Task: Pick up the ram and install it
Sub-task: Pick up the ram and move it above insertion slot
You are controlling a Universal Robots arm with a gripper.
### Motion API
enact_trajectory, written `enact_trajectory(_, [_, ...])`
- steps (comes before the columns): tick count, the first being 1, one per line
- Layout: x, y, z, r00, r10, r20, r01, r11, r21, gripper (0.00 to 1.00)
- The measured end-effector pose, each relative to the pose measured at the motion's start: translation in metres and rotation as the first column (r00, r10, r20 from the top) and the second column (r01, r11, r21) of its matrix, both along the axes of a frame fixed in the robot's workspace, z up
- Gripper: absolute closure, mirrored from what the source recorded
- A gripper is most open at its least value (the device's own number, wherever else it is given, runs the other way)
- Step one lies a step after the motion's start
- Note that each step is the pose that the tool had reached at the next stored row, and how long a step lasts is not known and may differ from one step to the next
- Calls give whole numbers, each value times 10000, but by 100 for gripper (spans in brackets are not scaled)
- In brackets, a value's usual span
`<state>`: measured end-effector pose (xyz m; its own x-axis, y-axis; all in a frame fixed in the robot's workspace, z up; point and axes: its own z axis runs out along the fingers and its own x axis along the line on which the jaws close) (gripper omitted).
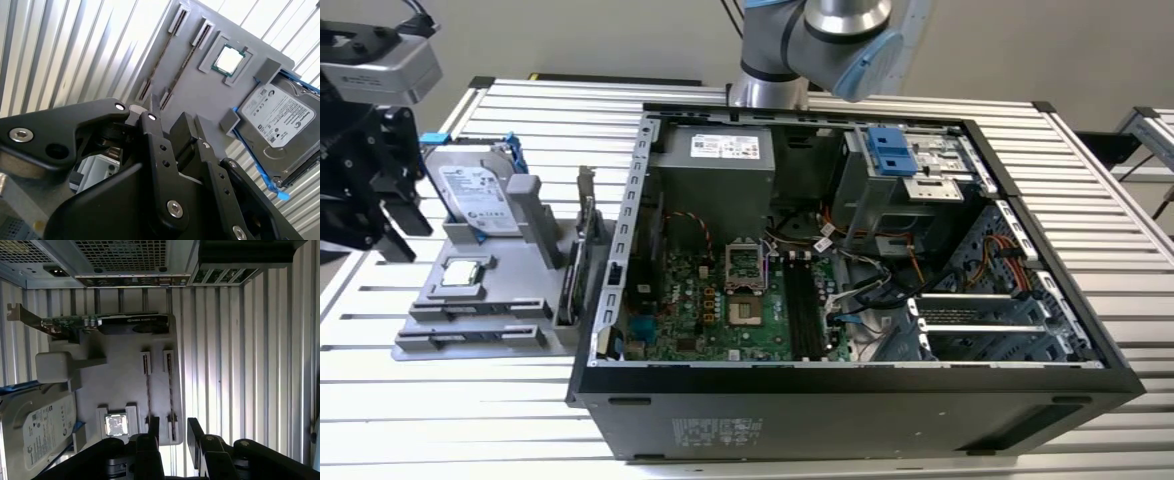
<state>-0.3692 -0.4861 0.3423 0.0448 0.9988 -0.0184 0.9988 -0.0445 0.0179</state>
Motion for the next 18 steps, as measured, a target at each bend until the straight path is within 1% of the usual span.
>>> enact_trajectory(18, [-3, 0, -77, 10000, 1, 1, -1, 10000, 0, 0])
